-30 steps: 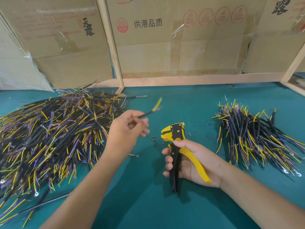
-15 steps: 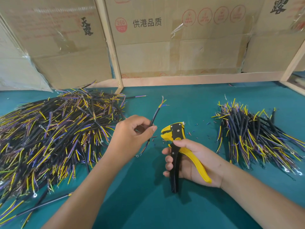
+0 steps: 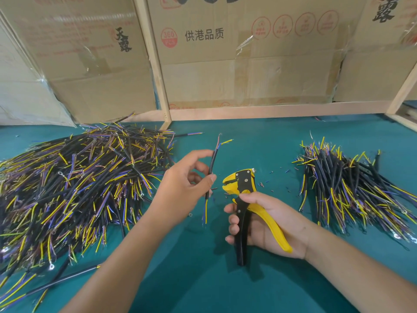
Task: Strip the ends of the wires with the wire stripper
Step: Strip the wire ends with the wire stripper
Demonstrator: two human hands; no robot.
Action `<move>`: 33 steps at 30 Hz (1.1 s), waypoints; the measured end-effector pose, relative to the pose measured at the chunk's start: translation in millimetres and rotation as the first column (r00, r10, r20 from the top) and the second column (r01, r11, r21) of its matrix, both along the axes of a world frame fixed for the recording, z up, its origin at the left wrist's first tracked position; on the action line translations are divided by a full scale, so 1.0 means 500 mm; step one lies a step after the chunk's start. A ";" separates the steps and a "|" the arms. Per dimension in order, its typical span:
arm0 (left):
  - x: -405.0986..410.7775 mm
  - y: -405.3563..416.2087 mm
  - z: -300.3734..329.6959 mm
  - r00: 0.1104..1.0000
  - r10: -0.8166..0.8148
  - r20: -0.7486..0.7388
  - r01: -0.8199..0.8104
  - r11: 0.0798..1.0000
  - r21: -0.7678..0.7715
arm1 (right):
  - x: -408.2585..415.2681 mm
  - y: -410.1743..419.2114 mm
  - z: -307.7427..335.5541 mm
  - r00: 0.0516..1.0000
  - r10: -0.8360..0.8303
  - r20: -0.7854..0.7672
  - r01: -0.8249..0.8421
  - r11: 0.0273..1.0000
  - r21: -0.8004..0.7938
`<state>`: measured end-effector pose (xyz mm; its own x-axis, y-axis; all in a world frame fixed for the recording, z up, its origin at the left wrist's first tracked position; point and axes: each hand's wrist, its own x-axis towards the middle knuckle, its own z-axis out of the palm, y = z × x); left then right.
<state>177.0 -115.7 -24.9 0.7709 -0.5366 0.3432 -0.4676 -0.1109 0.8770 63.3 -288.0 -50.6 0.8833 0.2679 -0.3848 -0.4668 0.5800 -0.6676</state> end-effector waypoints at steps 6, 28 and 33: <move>-0.005 -0.006 -0.002 0.997 0.003 -0.078 -0.005 1.000 -0.030 | 0.000 0.001 0.002 1.000 -0.003 -0.003 0.003 1.000 -0.009; -0.019 -0.006 0.010 0.991 -0.073 -0.117 0.060 0.993 -0.104 | 0.001 -0.002 0.000 1.000 0.006 0.000 -0.006 1.000 0.007; -0.025 -0.007 0.012 0.985 -0.135 -0.104 0.123 0.986 -0.113 | 0.001 -0.002 -0.001 1.000 0.006 0.007 -0.006 1.000 0.005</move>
